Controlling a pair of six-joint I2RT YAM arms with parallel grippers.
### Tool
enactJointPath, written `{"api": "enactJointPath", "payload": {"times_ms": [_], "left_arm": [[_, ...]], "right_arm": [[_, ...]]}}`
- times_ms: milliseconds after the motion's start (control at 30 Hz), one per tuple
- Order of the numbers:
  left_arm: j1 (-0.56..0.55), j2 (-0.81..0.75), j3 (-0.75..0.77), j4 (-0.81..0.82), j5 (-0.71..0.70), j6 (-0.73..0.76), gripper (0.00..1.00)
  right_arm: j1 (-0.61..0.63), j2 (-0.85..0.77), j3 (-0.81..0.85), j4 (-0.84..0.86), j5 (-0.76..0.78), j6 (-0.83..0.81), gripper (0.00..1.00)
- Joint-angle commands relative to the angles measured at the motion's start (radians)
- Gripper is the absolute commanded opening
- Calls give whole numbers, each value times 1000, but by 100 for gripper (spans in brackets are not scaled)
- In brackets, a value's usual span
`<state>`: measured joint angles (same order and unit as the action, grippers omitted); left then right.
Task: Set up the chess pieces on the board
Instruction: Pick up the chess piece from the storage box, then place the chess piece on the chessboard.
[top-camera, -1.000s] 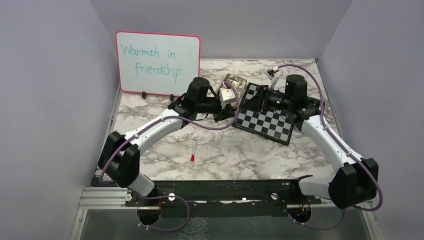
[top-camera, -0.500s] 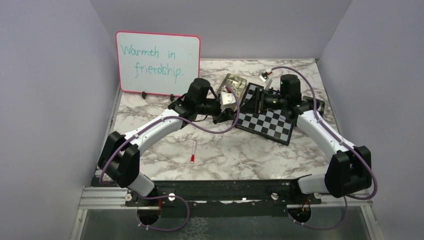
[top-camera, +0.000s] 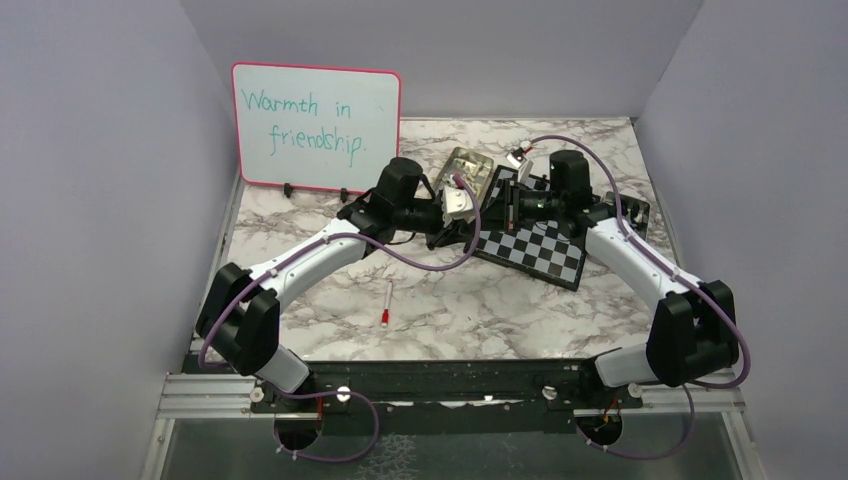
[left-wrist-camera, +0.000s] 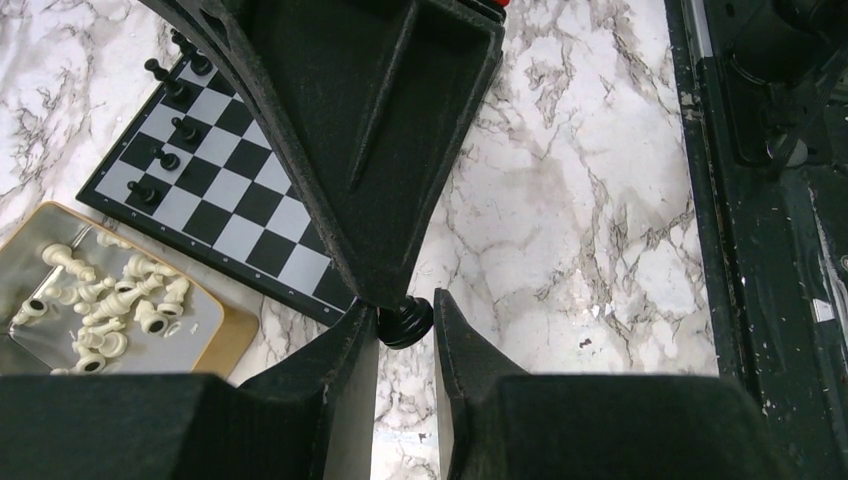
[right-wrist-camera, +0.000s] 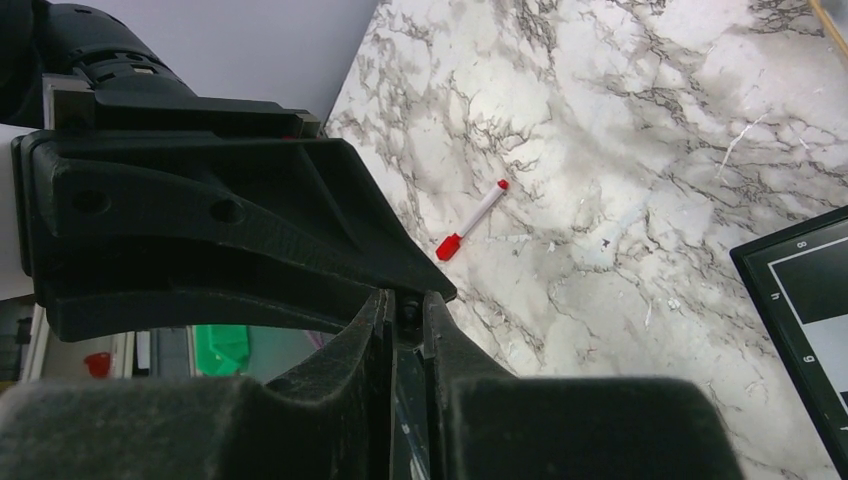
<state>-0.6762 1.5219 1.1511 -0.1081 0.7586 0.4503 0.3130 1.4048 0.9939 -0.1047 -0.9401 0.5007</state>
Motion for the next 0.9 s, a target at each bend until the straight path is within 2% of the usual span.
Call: {"api": "enactJointPath", "payload": {"times_ms": [0,167,200,233,267,533,733,867], "left_arm": [[-8,-13,-6,0,7,23,22],[-8,-26,4,-38,-138,-17,63],[-8,-33,4,-42,-161,-27,75],[-9,-42,3,-44,-180,-45,93],[-8,-52,0,-44,-195,-65,98],[-8,-170,-76,-44,-318,-204,99],[-8,-290,-195,-71,-487,-279,99],[-7,-378,-290,-59,-669,-368,99]], "right_arm": [[12,-12,9,48,-4,9,12],[12,-46,2,44,73,0,8],[11,-56,0,40,103,1,8],[11,-66,-2,32,140,0,8],[10,-75,3,11,184,-14,8],[-10,-169,53,-155,629,-129,8],[-22,-199,62,-209,976,-229,8],[-41,-147,77,-201,1067,-283,8]]}}
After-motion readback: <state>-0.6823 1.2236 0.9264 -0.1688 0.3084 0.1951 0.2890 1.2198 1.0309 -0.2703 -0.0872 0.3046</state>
